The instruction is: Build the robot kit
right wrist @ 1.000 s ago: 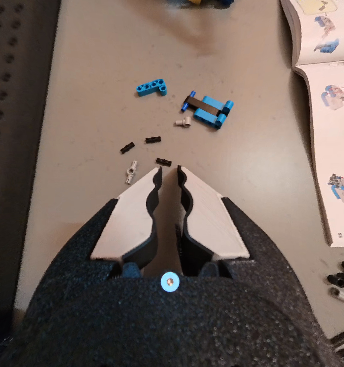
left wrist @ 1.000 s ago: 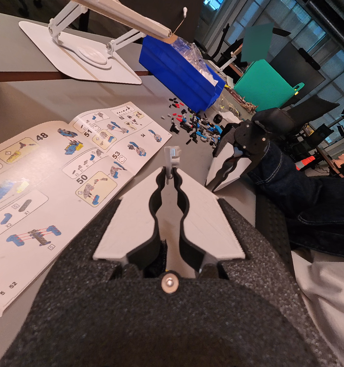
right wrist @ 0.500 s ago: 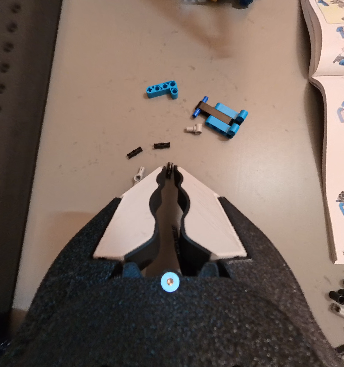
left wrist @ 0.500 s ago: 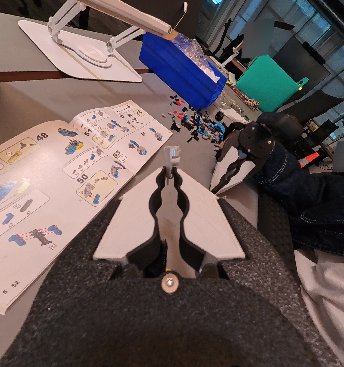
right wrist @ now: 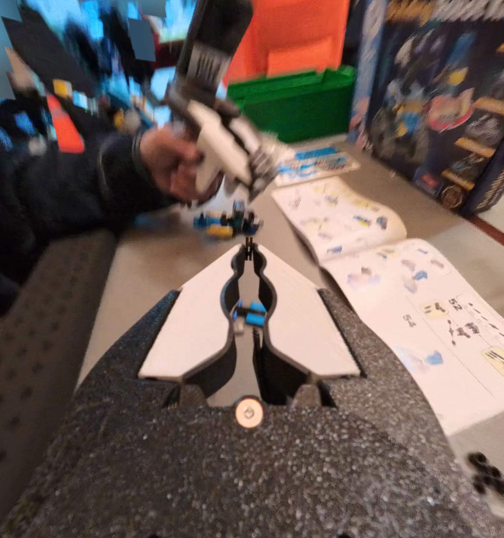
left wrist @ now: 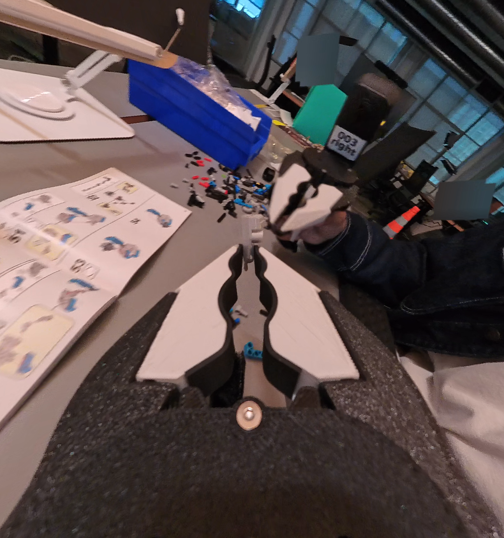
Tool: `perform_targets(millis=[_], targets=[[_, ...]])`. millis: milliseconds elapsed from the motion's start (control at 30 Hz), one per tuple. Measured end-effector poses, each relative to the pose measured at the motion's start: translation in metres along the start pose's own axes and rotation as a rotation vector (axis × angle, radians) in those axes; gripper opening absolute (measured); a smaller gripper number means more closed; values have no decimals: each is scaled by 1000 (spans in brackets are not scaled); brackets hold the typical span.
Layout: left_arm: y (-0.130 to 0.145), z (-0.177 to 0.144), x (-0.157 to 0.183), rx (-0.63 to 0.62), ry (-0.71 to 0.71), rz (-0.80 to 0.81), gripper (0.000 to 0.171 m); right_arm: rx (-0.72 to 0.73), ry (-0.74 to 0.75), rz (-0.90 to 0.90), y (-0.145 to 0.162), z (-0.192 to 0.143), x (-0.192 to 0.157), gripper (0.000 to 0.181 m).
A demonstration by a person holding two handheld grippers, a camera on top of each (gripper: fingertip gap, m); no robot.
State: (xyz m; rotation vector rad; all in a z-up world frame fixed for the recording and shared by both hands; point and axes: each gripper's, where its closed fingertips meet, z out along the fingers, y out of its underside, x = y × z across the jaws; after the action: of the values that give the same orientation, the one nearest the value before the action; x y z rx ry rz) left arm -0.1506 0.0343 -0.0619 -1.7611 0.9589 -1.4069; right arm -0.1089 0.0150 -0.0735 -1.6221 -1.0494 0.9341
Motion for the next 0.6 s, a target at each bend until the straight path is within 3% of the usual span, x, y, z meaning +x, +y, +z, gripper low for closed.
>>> perform_targets(millis=[67,167,600], targets=[[3,11,11,0,29,22,7,131,-8,117,-19,4,1,4],[5,20,20,11,53,33,7,201,-52,266,-26,14,-1,4],[6,22,19,32,106,-42,7,174,-96,321,-16,20,-5,5]])
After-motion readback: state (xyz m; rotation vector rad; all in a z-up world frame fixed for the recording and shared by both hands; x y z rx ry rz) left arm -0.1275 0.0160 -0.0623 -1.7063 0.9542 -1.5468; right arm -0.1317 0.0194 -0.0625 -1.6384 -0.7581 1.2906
